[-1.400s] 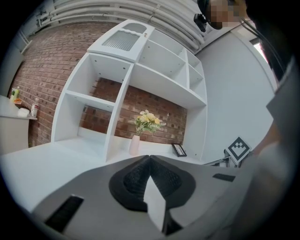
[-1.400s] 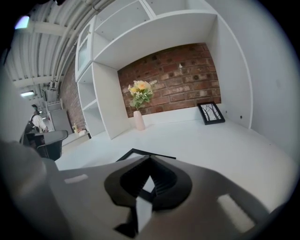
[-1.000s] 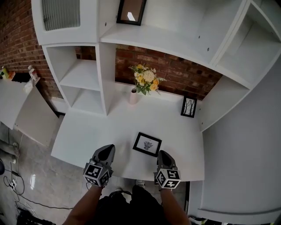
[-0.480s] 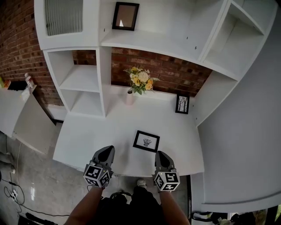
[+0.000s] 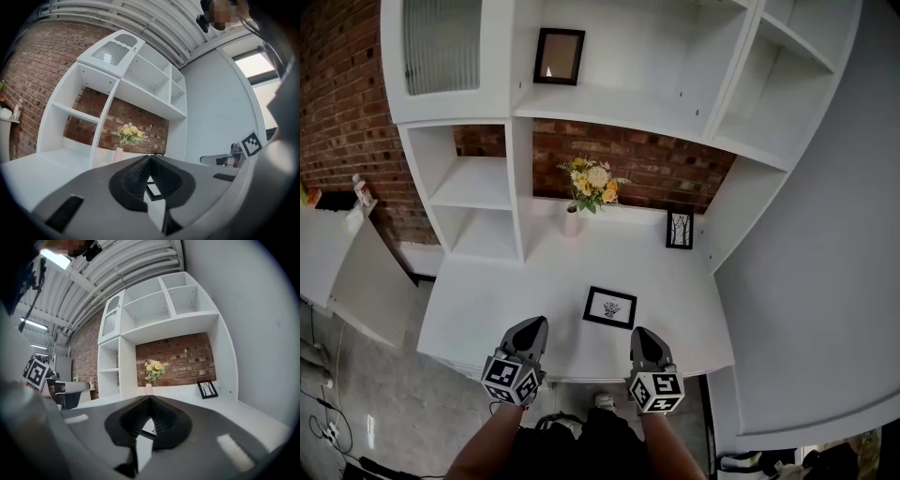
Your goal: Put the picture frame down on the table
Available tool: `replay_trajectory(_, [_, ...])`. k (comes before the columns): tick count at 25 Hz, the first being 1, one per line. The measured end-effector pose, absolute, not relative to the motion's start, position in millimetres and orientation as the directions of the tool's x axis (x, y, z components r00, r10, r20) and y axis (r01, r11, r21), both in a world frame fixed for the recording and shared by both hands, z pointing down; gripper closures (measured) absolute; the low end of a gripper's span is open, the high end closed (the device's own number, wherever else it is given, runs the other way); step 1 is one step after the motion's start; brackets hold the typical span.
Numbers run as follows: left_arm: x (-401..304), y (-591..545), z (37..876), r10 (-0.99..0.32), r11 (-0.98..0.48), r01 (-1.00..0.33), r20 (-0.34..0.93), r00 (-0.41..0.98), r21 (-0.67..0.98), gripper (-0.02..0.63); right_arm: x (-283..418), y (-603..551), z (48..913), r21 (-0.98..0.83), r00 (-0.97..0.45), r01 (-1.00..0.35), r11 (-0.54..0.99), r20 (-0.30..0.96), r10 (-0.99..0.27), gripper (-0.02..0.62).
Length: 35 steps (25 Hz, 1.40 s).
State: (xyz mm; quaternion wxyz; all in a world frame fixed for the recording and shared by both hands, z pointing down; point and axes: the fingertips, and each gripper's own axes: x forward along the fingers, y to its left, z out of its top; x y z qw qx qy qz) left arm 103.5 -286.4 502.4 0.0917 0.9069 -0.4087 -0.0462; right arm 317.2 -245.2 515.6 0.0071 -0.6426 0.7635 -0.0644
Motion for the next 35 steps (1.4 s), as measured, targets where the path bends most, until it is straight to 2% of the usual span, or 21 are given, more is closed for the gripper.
replay_trajectory(12, [95.5, -270.0, 493.1, -0.745, -0.662, -0.731, -0.030, 0.667, 0.167, 0.614, 313.6, -224.6, 493.7, -0.076, -0.172, -0.983, 0.170, 0.019, -0.985, 0.591])
replay_trajectory(35, [75.8, -222.2, 484.3, -0.791, -0.607, -0.782, -0.009, 0.612, 0.142, 0.614, 304.1, -187.1, 483.2, -0.079, -0.223, -0.972, 0.221, 0.018, -0.975, 0.591])
